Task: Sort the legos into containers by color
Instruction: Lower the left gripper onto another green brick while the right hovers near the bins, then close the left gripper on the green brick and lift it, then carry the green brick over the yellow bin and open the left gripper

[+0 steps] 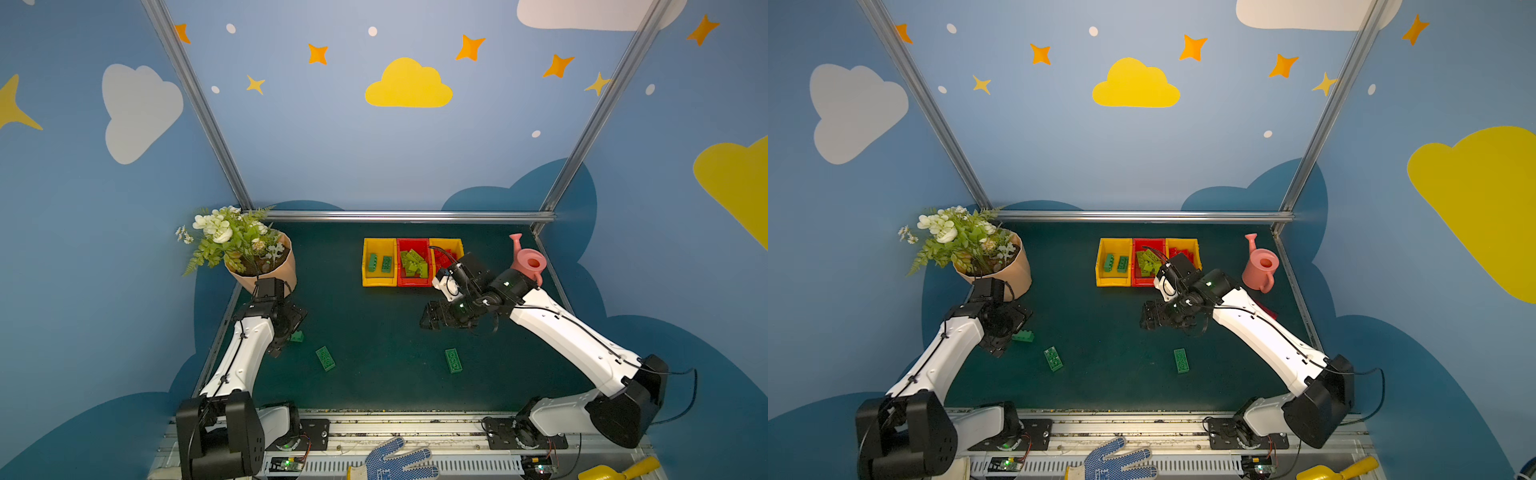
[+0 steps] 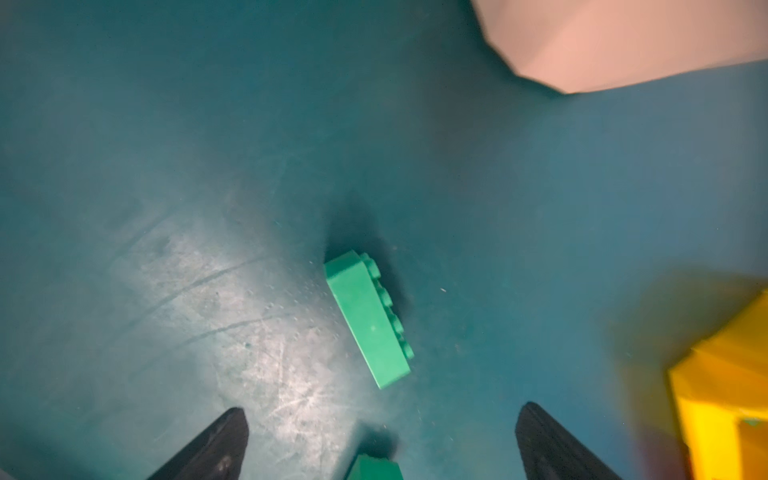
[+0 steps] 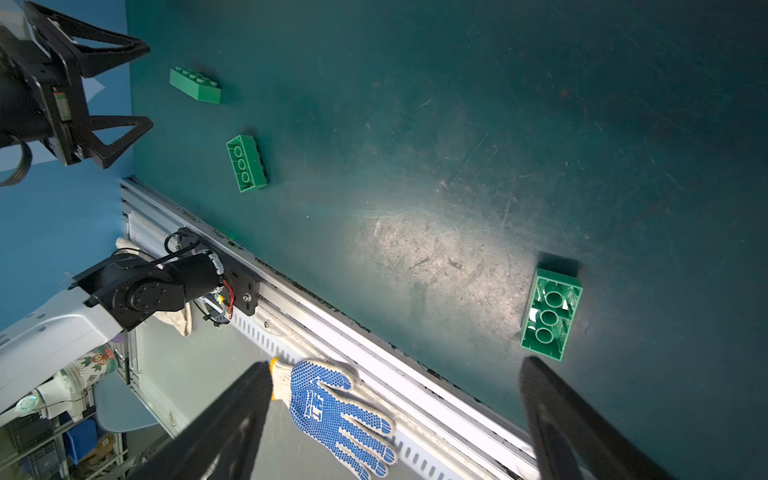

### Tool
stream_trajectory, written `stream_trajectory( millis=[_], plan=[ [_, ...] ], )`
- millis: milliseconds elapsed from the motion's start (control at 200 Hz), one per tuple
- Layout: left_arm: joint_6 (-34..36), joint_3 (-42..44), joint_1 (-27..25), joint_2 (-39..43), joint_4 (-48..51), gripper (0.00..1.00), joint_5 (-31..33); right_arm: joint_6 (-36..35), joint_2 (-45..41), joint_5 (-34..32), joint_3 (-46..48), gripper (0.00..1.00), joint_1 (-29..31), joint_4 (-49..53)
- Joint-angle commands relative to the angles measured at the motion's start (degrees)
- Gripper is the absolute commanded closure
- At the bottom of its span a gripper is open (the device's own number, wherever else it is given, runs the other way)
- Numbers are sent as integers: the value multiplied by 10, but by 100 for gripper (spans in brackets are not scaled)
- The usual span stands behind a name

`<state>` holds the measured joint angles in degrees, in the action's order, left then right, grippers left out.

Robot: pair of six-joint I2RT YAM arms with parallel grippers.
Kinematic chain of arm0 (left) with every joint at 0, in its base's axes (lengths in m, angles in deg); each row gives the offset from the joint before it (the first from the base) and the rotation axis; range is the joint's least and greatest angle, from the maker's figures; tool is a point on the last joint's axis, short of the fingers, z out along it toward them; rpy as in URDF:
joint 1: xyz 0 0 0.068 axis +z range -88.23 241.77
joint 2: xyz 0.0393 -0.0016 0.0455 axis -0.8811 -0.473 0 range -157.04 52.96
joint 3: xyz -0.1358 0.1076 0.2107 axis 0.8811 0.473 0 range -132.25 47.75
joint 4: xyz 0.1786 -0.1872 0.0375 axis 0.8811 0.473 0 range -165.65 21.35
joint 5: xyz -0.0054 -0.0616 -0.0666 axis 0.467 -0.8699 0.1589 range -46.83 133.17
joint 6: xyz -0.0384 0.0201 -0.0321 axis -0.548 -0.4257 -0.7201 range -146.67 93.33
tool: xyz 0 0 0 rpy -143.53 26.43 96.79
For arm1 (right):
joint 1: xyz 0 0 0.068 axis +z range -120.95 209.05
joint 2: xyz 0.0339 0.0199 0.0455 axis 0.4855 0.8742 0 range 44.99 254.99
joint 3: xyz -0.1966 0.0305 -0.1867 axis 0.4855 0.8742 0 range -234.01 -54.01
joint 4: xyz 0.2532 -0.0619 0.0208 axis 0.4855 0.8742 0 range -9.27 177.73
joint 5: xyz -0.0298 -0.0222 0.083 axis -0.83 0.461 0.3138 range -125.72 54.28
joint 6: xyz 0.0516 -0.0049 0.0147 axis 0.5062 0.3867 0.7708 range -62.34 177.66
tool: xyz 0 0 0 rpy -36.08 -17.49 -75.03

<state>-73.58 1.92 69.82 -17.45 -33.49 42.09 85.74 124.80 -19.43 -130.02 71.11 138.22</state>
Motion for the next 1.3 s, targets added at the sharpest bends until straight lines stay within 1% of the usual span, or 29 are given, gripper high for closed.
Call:
stream_trajectory(
  millis=[0,155,300,365,461,481,601,656,701,836,891,946,1071,1171,1291],
  plan=[
    [9,-17,7,-35,-5,0,-8,-5,16,-9,-21,9,1,14],
    [19,-18,10,-94,-28,1,-15,-8,29,-12,-28,9,0,16],
    [21,-26,15,-140,-44,6,-12,-15,44,-14,-40,9,-2,24],
    [22,-30,15,-161,-47,10,-14,-18,49,-15,-45,9,-3,27],
    [29,-34,16,-184,-45,21,-16,-21,54,-18,-49,9,-6,30],
    [29,-34,16,-187,-46,25,-16,-21,55,-18,-48,9,-7,30],
    [35,-39,16,-192,-39,59,-17,-21,58,-16,-46,9,-11,31],
    [39,-46,15,-191,-30,69,-16,-20,59,-16,-43,9,-13,30],
    [44,-54,14,-188,-23,75,-17,-19,59,-15,-42,9,-14,30],
    [61,-90,-5,-181,1,83,-17,-15,59,-14,-42,9,-20,30],
    [72,-120,-21,-181,14,84,-19,-14,56,-14,-42,9,-22,30],
    [82,-156,-49,-185,27,84,-17,-12,52,-17,-42,9,-23,31],
    [100,-278,-119,-225,62,84,0,-5,42,-24,-38,9,-24,32],
    [122,-403,-176,-294,93,84,7,0,31,-31,-32,9,-25,35],
    [152,-555,-228,-393,123,84,9,11,12,-46,-24,9,-27,39]
  ],
)
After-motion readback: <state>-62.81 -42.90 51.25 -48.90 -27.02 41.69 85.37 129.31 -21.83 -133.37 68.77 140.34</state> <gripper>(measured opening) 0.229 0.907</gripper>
